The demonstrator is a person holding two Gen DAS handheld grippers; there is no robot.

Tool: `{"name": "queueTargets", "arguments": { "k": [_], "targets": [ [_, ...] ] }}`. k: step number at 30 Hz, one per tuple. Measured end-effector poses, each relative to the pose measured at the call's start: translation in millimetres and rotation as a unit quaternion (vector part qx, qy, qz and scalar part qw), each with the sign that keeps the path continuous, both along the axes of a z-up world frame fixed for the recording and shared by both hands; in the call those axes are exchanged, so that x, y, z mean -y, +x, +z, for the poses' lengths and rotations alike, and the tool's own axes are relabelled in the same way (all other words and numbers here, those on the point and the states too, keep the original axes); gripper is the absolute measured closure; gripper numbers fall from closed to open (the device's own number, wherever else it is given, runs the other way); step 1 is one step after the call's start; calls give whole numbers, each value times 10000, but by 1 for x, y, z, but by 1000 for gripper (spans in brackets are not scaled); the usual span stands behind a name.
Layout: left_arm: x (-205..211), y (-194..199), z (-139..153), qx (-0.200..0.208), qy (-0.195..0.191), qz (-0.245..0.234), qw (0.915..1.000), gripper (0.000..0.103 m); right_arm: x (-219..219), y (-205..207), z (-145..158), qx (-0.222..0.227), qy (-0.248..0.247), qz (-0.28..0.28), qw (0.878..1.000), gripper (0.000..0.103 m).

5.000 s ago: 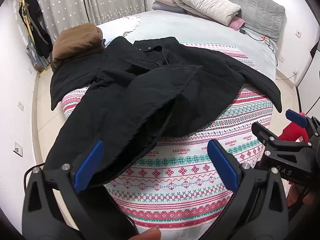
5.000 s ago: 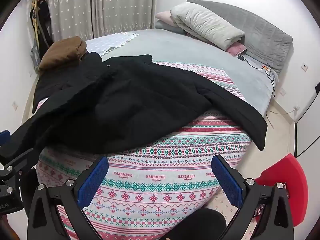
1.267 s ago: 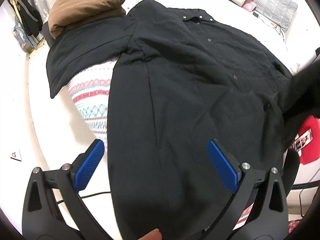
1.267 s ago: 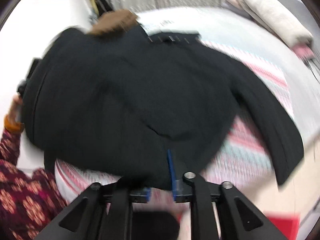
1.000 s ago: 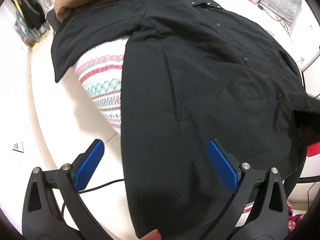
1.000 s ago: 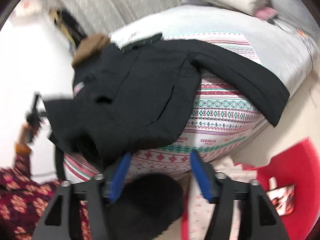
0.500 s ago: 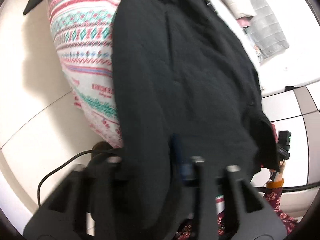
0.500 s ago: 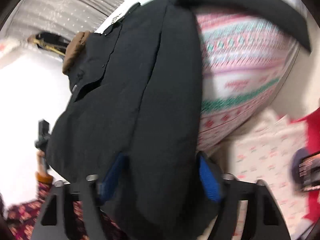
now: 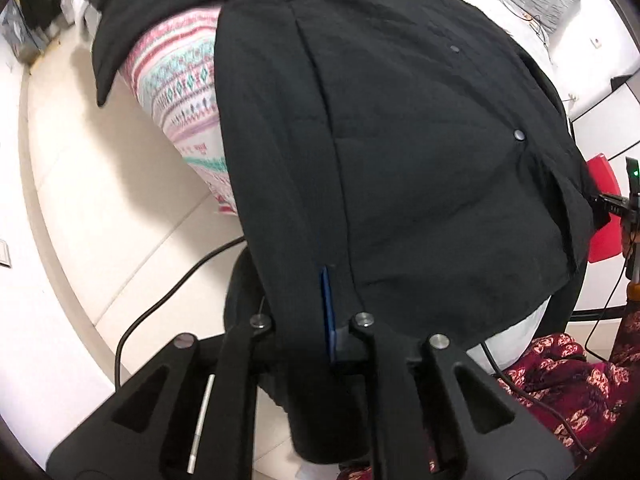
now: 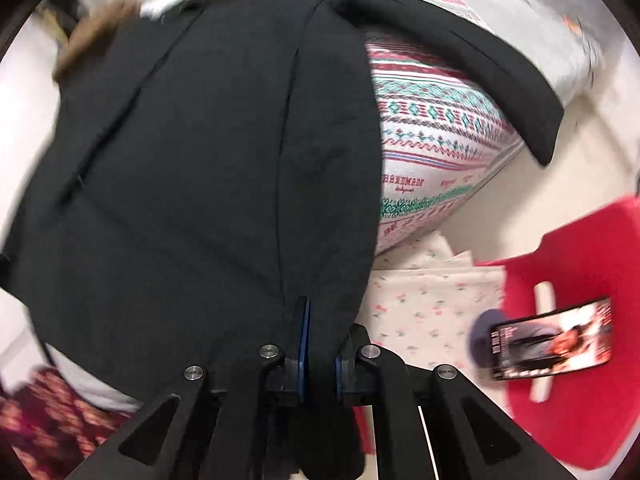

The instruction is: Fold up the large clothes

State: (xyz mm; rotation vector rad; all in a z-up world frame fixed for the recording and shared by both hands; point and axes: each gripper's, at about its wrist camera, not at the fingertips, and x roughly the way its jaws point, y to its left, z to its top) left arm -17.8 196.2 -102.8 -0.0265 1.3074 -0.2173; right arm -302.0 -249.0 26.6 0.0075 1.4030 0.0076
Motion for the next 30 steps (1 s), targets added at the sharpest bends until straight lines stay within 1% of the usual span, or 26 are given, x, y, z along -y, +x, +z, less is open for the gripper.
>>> {"name": "queueTargets", "arguments": {
  "k": [1,2,3,4,5,6,7,8,9,10,11,12,13,14,16,17,18,19,20,21,22,24,27,29,30],
  "targets": [
    [-1,0,7,105,7,33,9999,76,-1,1,4,56,-59,-10,10000,92],
    [-2,1,10,212,51,42,9998,68,-2,1,9,110,-53,-33,9999,87],
    [-3,1,16,356,144,80,9992,51,1,0,17,208,-23,-88,9997,80],
    [-2,1,20,468,225,130,9986,36,3,-2,24,280,-11,-135,9995,76],
    [-3,3,28,697,348,210,9967,34,7,-3,30,372,-25,-190,9991,69],
    [-3,1,37,887,411,220,9950,34,7,-2,39,498,-88,-253,9984,61],
    [2,2,44,1041,426,148,9935,34,3,-2,48,664,-154,-294,9972,58],
    [16,1,49,1177,350,-61,9924,33,-4,-2,59,867,-150,-261,9958,53],
    [25,-1,51,1224,270,-230,9919,32,-13,0,65,1006,-63,-169,9948,49],
    [41,-3,53,1260,145,-522,9905,32,-22,0,70,1095,39,-52,9940,48],
    [65,-7,53,1281,-4,-995,9868,31,-33,-2,74,1184,167,135,9927,47],
    [81,-12,52,1285,-58,-1271,9835,31,-51,-4,78,1272,310,428,9905,46],
    [100,-16,50,1304,-104,-1624,9780,31,-62,-7,79,1312,384,638,9886,45],
    [120,-20,48,1358,-141,-1979,9707,31,-80,-11,80,1360,483,957,9849,45],
    [144,-23,43,1401,-230,-2472,9585,30,-110,-19,78,1414,641,1480,9767,45],
    [160,-28,39,1360,-298,-2787,9502,30,-125,-24,76,1418,711,1753,9716,45],
    [173,-34,36,1327,-329,-3002,9440,30,-136,-29,74,1415,748,1976,9671,45],
    [183,-35,32,1300,-360,-3244,9363,30,-150,-35,72,1410,778,2250,9610,45],
    [189,-44,31,1283,-377,-3472,9282,30,-162,-41,69,1396,795,2506,9547,45],
    [194,-48,29,1268,-379,-3622,9227,30,-172,-47,65,1359,806,2741,9486,45],
    [207,-53,24,1225,-361,-3872,9131,30,-177,-52,59,1319,812,2914,9440,45],
    [218,-57,15,1101,-332,-4161,9020,30,-192,-60,45,1179,761,3283,9341,45],
    [229,-68,3,914,-263,-4413,8923,30,-207,-66,31,1010,585,3570,9268,45],
    [241,-68,-5,905,-139,-4445,8911,30,-212,-66,26,969,566,3576,9271,45],
    [246,-69,-9,910,-52,-4420,8924,33,-213,-64,25,980,577,3547,9280,45]
  ]
}}
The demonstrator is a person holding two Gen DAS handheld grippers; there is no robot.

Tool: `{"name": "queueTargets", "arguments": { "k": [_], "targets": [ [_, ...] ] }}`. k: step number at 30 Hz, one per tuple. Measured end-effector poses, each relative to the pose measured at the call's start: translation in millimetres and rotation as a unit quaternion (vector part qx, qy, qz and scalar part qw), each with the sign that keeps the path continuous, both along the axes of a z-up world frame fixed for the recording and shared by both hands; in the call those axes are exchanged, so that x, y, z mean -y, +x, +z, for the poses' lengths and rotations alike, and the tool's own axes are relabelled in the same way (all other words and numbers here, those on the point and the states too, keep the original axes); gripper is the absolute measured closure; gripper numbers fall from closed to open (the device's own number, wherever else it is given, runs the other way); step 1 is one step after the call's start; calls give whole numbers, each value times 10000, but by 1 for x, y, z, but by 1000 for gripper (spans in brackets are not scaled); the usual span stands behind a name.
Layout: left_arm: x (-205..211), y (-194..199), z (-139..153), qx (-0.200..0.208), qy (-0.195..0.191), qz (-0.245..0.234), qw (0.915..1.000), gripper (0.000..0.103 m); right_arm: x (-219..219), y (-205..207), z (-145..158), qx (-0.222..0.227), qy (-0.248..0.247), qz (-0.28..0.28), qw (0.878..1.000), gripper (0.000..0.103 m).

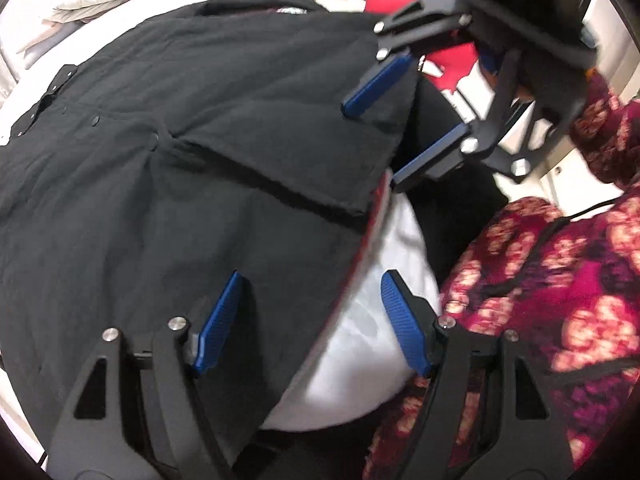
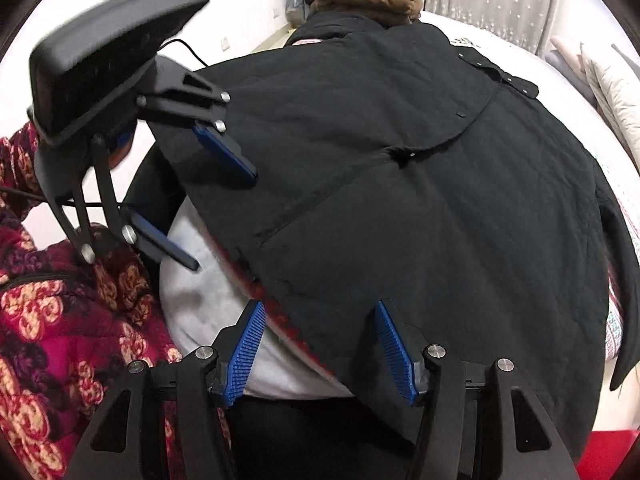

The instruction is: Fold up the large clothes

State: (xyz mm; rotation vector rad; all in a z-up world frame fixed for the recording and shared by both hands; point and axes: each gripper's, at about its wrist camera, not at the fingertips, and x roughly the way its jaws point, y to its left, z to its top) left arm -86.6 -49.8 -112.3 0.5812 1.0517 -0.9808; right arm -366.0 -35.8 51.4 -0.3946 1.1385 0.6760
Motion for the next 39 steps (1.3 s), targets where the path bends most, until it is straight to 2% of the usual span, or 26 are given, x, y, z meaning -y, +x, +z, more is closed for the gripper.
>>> {"name": "queueTargets", "arguments": {
  "k": [2,3,4,7,10,12,14,16,17,19,22,23,25,27,28,29,30,31,33,36,39],
  "targets": [
    [5,-2,-2,206,6,115,9997,63,5,5,-4,10,44,-12,10000,45],
    [-1,-4,1,161,-139,148,9997,81,0,5,-7,30,44,-11,10000,45],
    [-6,-4,9,26,-412,235,9989,94,-1,6,-8,63,25,-20,10000,45],
    [-23,-7,41,314,-1007,624,9925,94,-4,8,-10,154,12,-5,9999,45],
    [-44,-9,68,254,-1674,934,9811,94,-8,4,-13,256,86,71,9996,45],
    [-54,-11,82,287,-1956,1058,9745,94,-14,5,-13,461,96,76,9989,45],
    [-64,-11,93,246,-2270,1196,9662,99,-17,8,-12,652,156,19,9977,48],
    [-65,-8,98,158,-2414,1256,9621,99,-18,15,-14,548,420,-77,9976,86],
    [-64,-7,98,102,-2467,1250,9609,99,-18,21,-18,317,582,-132,9977,100],
    [-56,-6,95,-34,-2508,1166,9610,99,-21,25,-27,-123,753,-22,9971,100],
    [-37,-14,81,-291,-2298,840,9692,99,-30,18,-36,-399,651,243,9968,99],
    [-29,-18,73,-474,-2162,685,9728,98,-27,18,-34,-525,786,239,9952,97],
    [-18,-15,54,-807,-1824,468,9788,89,-12,20,-27,-921,1240,171,9879,94],
    [-14,-17,43,-1160,-1659,301,9788,85,4,20,-20,-1002,1426,104,9846,86],
    [-15,-16,43,-1246,-1670,304,9776,75,14,18,-15,-911,1374,20,9863,82],
    [-18,-14,47,-1202,-1734,367,9768,66,24,17,-10,-748,1255,-131,9892,70],
    [-21,-11,51,-1116,-1813,429,9761,47,36,17,-7,-627,1153,-324,9908,58],
    [-25,-8,56,-986,-1928,508,9750,37,44,18,-4,-561,1110,-478,9911,54],
    [-30,0,64,-771,-2111,711,9718,34,65,24,2,-416,1085,-879,9893,49],
    [-35,18,62,-607,-1878,1254,9723,27,99,43,8,-240,1069,-1677,9797,45],
    [-55,38,59,-408,-1611,1926,9671,26,124,61,10,-211,998,-2210,9699,43]
  ]
}}
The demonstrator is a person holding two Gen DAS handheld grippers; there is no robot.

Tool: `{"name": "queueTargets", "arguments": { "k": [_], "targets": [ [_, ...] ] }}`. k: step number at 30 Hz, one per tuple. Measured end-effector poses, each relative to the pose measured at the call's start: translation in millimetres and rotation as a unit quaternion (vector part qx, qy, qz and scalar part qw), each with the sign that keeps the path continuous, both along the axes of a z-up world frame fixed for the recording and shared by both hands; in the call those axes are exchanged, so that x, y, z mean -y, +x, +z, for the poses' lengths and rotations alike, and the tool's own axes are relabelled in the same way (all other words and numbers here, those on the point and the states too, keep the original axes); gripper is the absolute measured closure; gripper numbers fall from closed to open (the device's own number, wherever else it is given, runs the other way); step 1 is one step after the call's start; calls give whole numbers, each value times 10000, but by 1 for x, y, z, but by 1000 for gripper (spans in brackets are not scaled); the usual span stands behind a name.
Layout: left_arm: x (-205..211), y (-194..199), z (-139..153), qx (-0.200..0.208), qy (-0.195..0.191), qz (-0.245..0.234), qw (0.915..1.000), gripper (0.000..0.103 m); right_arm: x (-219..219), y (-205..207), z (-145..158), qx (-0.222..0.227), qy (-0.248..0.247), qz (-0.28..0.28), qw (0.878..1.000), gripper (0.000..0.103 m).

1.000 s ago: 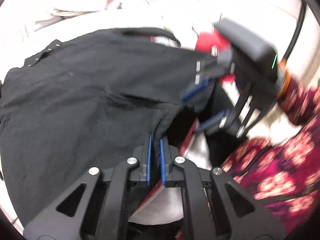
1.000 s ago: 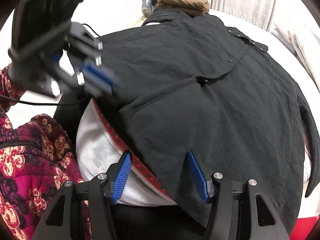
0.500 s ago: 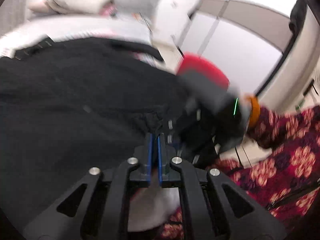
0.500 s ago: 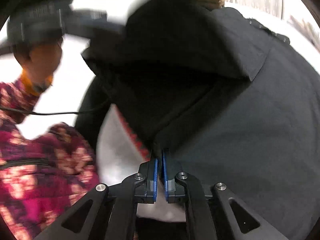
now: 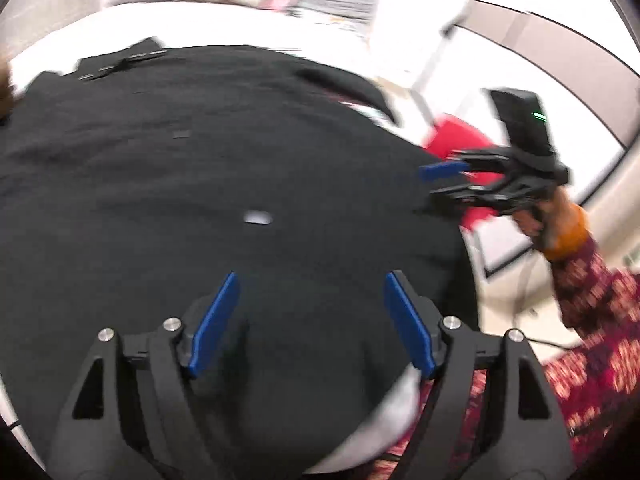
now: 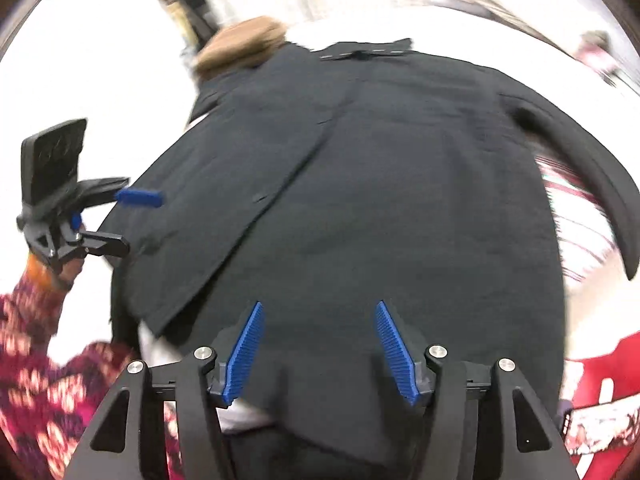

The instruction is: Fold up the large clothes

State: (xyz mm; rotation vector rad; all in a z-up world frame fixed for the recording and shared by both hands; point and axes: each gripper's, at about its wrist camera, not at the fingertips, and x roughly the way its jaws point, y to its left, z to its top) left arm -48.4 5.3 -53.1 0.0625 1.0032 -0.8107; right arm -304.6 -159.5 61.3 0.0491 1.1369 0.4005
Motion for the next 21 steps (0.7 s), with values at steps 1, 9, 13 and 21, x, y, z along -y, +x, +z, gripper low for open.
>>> {"name": "queueTargets", "arguments": {
  "k": [1,9,13,21],
  "targets": [
    [-11,7,0,27,41,248,9997,24,3,6,1,0,-53,-90,9999,43],
    [-157,75,0,192,129,2818,9592,17,-19,71,-7,-54,-229,-292,9993,36],
    [-246,109,-25,-379,-579,3832,9211,17,-28,109,-17,-223,-178,-332,9990,35],
    [-365,161,-105,-1153,-2108,5086,8268,17,-51,173,-35,-392,-206,-410,9982,35]
  ]
}}
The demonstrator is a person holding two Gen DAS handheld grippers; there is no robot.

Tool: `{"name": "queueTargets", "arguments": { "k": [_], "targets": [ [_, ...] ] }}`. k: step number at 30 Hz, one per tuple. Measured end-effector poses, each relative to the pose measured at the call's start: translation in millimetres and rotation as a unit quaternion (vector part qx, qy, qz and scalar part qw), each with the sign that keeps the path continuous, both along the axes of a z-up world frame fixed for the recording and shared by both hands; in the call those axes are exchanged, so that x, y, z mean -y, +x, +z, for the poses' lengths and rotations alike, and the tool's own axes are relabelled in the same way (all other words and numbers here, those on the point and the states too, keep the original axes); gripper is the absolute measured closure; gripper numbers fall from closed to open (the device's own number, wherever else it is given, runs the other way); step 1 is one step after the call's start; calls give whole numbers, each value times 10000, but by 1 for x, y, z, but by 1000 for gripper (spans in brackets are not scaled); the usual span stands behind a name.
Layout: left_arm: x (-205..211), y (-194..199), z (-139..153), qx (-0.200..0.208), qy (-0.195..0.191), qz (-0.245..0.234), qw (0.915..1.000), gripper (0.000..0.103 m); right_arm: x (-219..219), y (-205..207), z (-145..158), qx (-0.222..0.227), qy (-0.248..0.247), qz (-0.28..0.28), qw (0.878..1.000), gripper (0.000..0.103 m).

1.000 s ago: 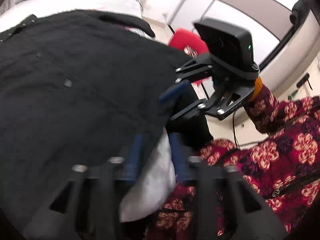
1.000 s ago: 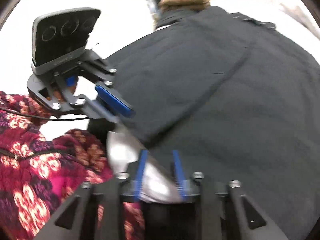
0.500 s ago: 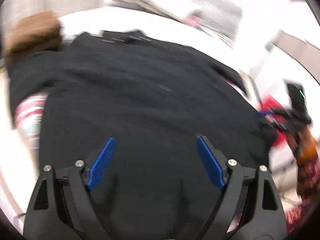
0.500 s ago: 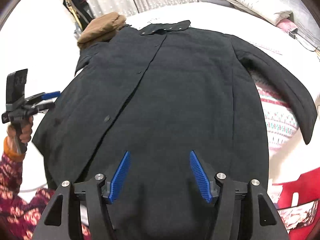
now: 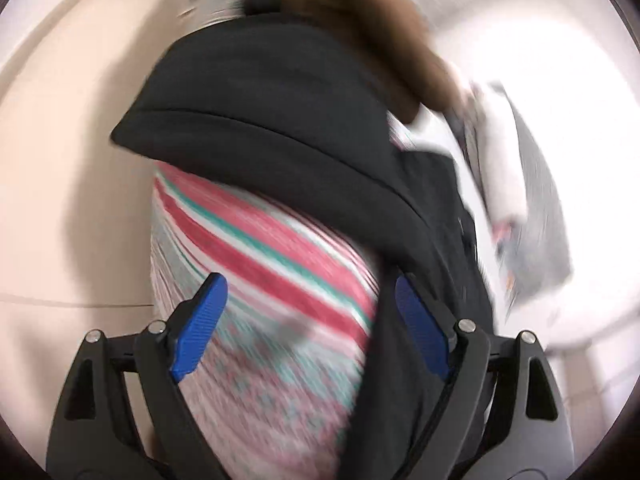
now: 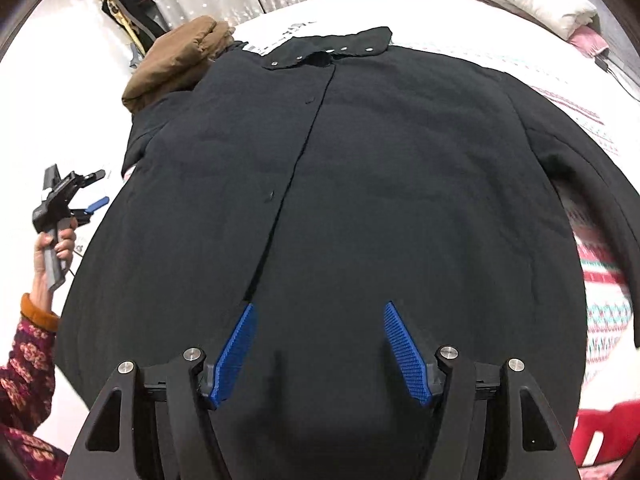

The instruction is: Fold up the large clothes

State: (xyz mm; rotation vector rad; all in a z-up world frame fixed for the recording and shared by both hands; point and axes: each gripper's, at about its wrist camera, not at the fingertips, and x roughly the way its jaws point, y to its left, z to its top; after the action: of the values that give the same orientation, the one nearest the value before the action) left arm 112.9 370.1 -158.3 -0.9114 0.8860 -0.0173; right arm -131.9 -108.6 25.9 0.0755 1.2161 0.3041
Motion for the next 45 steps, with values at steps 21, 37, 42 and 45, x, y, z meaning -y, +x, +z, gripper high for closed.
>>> {"name": "queueTargets", "arguments": {
  "k": [21,37,42,45],
  "targets": [
    [-111,-10,-14,1332,-1099,3075,9357,93,-73,99,-16,90,-95,222,9997,35],
    [-22,-38,216,3872,1084,1237,9072,93,-302,247,-68,641,646,1111,9896,75],
    [38,-26,223,3869,1166,411,9138,93,-329,278,-105,132,1183,963,9882,89],
    [80,-26,241,3903,1281,-124,9117,93,-310,284,-103,-189,1631,851,9827,84]
  ]
}}
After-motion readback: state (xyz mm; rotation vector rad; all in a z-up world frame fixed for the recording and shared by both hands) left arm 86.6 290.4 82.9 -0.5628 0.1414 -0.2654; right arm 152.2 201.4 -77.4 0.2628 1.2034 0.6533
